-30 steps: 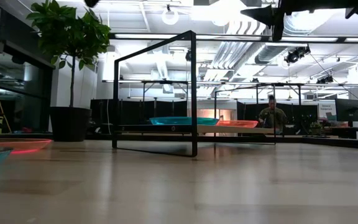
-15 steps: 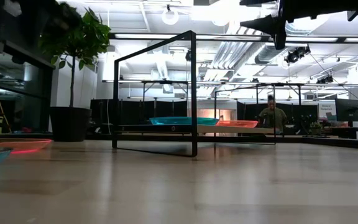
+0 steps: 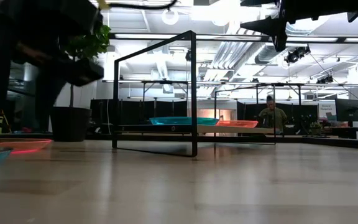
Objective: Place and stack plates onto a shelf
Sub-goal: Stack the blue plate on top of the blue plate on the shelf
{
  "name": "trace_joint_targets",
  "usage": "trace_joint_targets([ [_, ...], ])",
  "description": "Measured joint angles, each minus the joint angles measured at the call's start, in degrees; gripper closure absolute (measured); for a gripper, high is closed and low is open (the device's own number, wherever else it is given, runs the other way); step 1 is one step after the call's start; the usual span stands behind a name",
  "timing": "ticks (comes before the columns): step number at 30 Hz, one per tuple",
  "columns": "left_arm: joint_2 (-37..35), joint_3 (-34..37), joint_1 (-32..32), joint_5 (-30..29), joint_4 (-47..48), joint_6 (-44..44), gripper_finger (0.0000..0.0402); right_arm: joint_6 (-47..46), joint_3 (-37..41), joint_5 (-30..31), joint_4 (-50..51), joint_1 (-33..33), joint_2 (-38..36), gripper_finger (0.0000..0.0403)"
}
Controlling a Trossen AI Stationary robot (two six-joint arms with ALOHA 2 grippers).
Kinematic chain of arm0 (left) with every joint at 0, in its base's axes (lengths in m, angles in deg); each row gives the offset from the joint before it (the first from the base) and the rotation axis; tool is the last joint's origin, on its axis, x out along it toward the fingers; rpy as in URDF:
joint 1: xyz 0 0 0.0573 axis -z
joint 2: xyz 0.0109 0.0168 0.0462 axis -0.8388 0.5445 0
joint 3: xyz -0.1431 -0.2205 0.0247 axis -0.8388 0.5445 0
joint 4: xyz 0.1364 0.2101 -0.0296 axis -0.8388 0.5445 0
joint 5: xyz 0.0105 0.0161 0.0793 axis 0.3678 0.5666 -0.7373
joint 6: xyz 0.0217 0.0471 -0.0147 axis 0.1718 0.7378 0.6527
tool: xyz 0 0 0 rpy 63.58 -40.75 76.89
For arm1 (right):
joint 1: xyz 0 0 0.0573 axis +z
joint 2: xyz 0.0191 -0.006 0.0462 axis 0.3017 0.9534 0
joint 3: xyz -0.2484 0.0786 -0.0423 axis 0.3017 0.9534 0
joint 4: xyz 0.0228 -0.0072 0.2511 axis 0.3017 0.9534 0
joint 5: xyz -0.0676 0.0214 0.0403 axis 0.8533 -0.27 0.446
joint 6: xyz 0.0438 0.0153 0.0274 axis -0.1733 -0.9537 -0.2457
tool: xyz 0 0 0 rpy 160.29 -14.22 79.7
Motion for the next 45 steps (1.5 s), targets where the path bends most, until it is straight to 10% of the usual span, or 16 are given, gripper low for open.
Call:
trace_joint_targets([
  [23,2.69,9.20,-0.46,3.78,-9.71,-1.78,0.0236,-0.23,0.02,-0.15,2.80,0.00,0.00,0.0203],
  [35,2.94,9.30,-0.58,3.44,-10.83,-0.63,0.0391,-1.45,0.02,-0.09,3.00,0.00,0.00,0.0203],
  [45,-2.69,9.49,-5.26,11.39,-8.16,-0.54,0.0401,-1.45,0.02,0.04,3.85,0.00,0.00,0.0203],
])
